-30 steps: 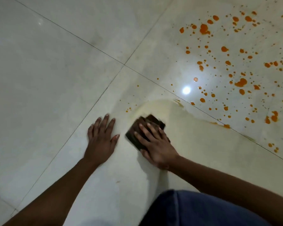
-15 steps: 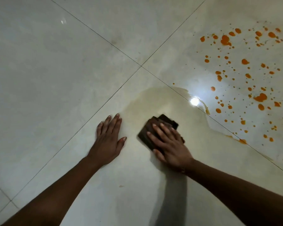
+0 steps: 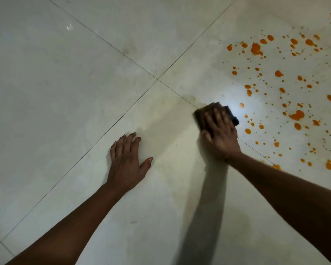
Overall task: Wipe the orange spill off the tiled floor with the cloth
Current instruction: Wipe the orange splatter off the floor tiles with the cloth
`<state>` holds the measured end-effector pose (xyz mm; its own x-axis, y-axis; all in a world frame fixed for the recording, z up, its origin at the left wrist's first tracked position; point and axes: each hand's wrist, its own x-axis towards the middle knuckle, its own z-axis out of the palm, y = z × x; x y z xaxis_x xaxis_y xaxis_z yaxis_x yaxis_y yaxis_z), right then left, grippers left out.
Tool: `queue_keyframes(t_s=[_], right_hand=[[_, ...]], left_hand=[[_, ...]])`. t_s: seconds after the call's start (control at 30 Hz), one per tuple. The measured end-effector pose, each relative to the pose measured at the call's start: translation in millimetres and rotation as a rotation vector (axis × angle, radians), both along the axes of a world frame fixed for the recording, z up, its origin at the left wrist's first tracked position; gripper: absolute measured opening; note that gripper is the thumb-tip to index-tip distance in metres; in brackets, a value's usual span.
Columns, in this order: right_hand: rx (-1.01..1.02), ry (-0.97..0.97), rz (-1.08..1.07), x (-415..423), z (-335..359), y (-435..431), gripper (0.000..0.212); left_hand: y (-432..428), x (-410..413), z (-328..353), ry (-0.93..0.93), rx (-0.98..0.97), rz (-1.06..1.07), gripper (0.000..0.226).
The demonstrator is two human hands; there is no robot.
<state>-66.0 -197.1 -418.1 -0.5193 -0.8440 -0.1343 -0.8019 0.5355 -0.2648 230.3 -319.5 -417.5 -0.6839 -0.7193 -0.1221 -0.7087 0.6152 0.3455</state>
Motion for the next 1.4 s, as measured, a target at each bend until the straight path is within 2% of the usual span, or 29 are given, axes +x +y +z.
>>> queue_keyframes(t_s=[0.07, 0.13, 0.2, 0.23, 0.3, 0.37, 0.4, 0.43, 0.5, 0.57, 0.6, 0.67, 0.7, 0.77, 0.8, 0.83, 0.9, 0.97, 1.0, 1.07, 1.1, 1.17, 1.2, 1.23, 1.27, 1.33, 1.4], right_hand=[[0.055, -0.023, -0.160, -13, 6, -28, 0.079], [0.008, -0.023, -0.019, 22, 4, -7, 0.074], [0.003, 0.011, 0.188, 60, -1, 75, 0.063], [-0.007, 0.011, 0.179, 64, 5, 116, 0.062], [-0.049, 0.022, -0.044, 22, 5, 157, 0.065], [-0.017, 0.027, -0.411, -38, 3, 132, 0.069], [0.010, 0.012, -0.509, -55, 4, 101, 0.071], [0.009, 0.019, -0.510, -60, 3, 78, 0.071], [-0.051, 0.073, -0.267, -25, -7, 56, 0.067], [-0.034, 0.050, -0.042, 27, -10, 105, 0.064], [-0.038, 0.032, -0.021, 40, -4, 147, 0.063], [-0.056, 0.037, -0.153, 26, 3, 205, 0.064], [-0.012, 0.045, -0.324, -9, 4, 224, 0.065], [0.003, 0.024, -0.613, -67, 4, 185, 0.069], [0.013, 0.015, -0.645, -85, 4, 148, 0.070], [0.003, 0.019, -0.591, -87, 2, 111, 0.071], [-0.049, 0.052, -0.328, -56, -9, 70, 0.069], [-0.031, 0.042, -0.069, -5, -10, 103, 0.065], [-0.029, 0.031, -0.014, 5, -5, 136, 0.065], [-0.050, 0.038, -0.091, -23, -2, 183, 0.065], [-0.013, 0.025, -0.226, -47, 2, 185, 0.067], [0.015, -0.006, -0.474, -94, 4, 145, 0.071], [0.035, -0.015, -0.457, -99, 5, 117, 0.072], [0.042, -0.009, -0.332, -93, 4, 92, 0.072], [0.045, 0.010, -0.119, -81, 0, 77, 0.071], [0.091, 0.010, 0.280, -65, -2, 91, 0.066], [0.131, -0.022, 0.436, -81, 4, 127, 0.066]], left_hand=[[5, -32, 6, 0.060, 0.002, -0.031, 0.071], [4, -70, 12, 0.109, -0.001, -0.099, 0.069], [0, -112, 17, 0.121, 0.017, -0.173, 0.067], [-2, -128, 18, 0.108, 0.025, -0.197, 0.068], [-3, -158, 17, 0.056, 0.023, -0.262, 0.070], [-2, -181, 9, -0.002, 0.013, -0.314, 0.072], [-2, -190, 5, -0.012, 0.014, -0.320, 0.073], [3, -202, 1, -0.013, 0.017, -0.324, 0.073], [6, -207, -6, 0.001, -0.010, -0.286, 0.070], [10, -208, -14, 0.001, -0.058, -0.269, 0.067], [12, -208, -15, 0.003, -0.087, -0.269, 0.066], [11, -198, -17, -0.007, -0.146, -0.249, 0.064], [18, -213, -18, -0.011, -0.144, -0.272, 0.064], [17, -213, -18, -0.009, -0.165, -0.258, 0.064], [18, -214, -18, -0.009, -0.163, -0.255, 0.065], [17, -212, -19, -0.004, -0.162, -0.256, 0.065], [16, -215, -22, 0.010, -0.159, -0.260, 0.065], [20, -216, -21, 0.006, -0.146, -0.268, 0.065], [20, -217, -21, 0.004, -0.143, -0.270, 0.066], [19, -218, -19, -0.010, -0.132, -0.279, 0.068], [17, -218, -18, -0.022, -0.119, -0.284, 0.070], [14, -218, -17, -0.042, -0.060, -0.293, 0.077], [12, -218, -17, -0.054, -0.020, -0.306, 0.081], [10, -218, -14, -0.081, 0.016, -0.321, 0.085], [7, -218, -11, -0.116, 0.044, -0.331, 0.089], [-2, -224, 2, -0.218, 0.086, -0.367, 0.099], [-8, -230, 17, -0.360, 0.100, -0.415, 0.111]])
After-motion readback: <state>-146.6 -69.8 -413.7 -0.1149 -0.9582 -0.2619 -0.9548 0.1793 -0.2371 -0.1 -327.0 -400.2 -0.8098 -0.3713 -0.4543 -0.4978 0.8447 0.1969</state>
